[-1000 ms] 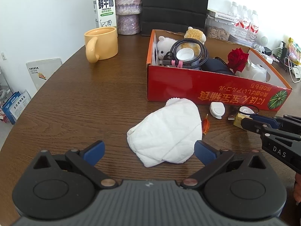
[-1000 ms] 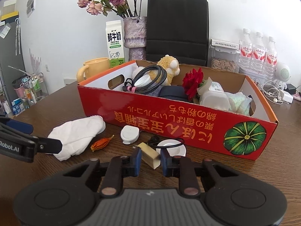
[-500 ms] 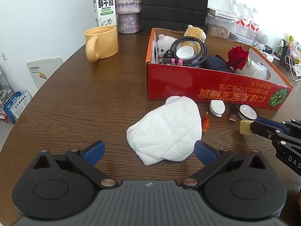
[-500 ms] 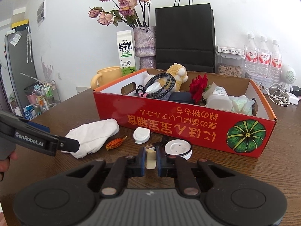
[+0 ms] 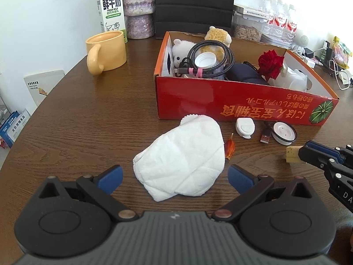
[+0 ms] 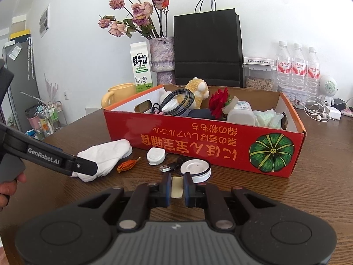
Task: Organize objects
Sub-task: 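Grasp the small yellow block on the table with the right tool, then grasp the white towel with the left tool while the right tool holds the block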
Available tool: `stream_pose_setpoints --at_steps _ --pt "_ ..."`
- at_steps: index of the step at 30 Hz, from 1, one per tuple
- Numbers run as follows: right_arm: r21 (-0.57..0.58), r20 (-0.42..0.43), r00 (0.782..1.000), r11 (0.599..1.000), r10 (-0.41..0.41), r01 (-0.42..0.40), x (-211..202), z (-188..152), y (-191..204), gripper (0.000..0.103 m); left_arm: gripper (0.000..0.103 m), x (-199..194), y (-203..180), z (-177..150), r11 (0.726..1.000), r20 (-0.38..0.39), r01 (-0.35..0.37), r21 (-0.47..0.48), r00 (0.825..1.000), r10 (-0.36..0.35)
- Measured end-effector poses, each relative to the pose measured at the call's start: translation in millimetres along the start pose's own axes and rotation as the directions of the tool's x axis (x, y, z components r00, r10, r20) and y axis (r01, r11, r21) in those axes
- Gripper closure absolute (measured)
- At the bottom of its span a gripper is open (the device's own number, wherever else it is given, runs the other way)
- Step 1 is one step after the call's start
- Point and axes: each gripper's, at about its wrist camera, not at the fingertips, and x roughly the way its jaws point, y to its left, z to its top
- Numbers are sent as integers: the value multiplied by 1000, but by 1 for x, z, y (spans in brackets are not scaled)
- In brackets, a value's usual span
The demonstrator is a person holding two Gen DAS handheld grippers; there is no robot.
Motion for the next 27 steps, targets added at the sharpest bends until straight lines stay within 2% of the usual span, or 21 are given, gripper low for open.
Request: stream_pose_setpoints --at_steps 10,20,27 --pt "-1 -2 1000 1000 5 -5 0 0 0 92 0 12 -6 11 999 -15 0 51 1000 1" --pt "-5 -126 992 1000 25 -25 18 -1 4 90 0 18 -5 10 998 -26 10 61 1000 -8" --pt "-6 -122 992 999 35 -36 18 -2 5 92 0 20 -4 13 997 -26 7 72 1000 -6"
